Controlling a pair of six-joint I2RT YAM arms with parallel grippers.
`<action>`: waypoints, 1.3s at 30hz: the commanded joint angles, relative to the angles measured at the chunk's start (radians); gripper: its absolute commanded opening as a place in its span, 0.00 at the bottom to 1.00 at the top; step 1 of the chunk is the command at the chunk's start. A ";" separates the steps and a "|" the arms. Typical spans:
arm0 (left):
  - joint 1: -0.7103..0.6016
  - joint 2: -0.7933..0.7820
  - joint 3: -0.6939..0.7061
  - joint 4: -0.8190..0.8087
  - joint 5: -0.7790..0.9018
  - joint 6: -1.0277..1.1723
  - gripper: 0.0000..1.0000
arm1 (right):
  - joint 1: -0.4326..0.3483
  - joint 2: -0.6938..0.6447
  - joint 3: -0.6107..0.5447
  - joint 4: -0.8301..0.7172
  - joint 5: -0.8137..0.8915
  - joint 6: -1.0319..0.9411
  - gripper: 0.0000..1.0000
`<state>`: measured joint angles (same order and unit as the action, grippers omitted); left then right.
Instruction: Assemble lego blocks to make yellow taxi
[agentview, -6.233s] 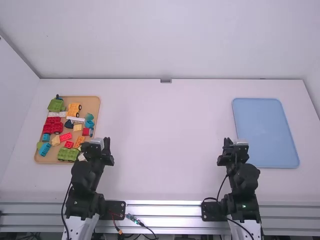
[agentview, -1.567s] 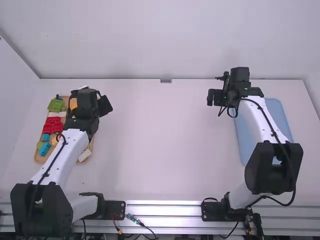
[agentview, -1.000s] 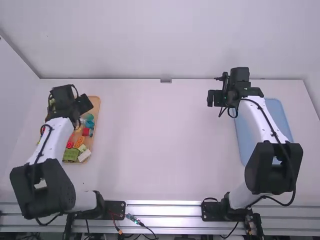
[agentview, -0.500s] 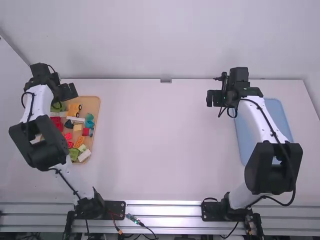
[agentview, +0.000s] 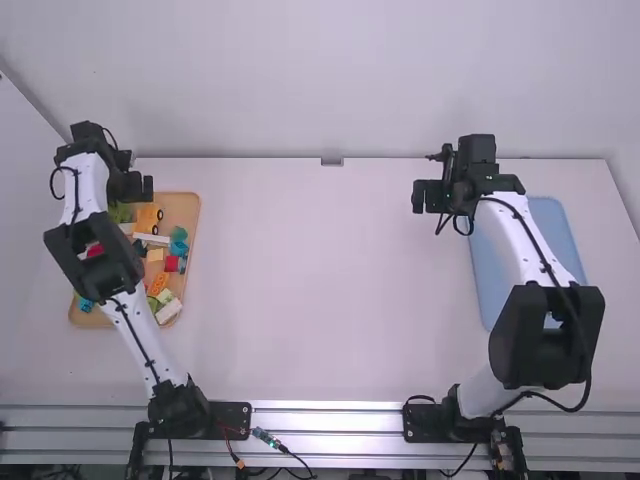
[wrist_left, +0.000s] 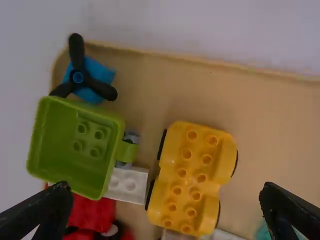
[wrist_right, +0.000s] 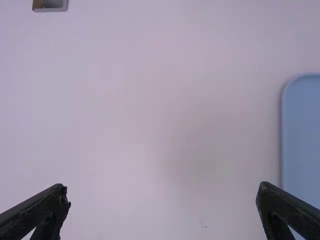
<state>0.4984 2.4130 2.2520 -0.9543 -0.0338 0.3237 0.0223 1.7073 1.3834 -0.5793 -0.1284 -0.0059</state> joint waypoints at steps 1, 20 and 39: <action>0.006 0.014 -0.004 0.008 -0.010 0.105 0.98 | 0.005 0.005 0.024 -0.005 -0.006 0.002 0.99; 0.007 0.014 -0.206 0.190 0.088 0.193 0.91 | 0.023 0.005 0.024 -0.018 -0.005 0.002 0.99; 0.007 0.019 -0.277 0.308 0.157 0.180 0.91 | 0.037 0.005 0.024 -0.024 -0.002 -0.002 0.99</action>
<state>0.4984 2.4210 1.9911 -0.6430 0.1036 0.5007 0.0597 1.7073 1.3834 -0.6022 -0.1280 -0.0071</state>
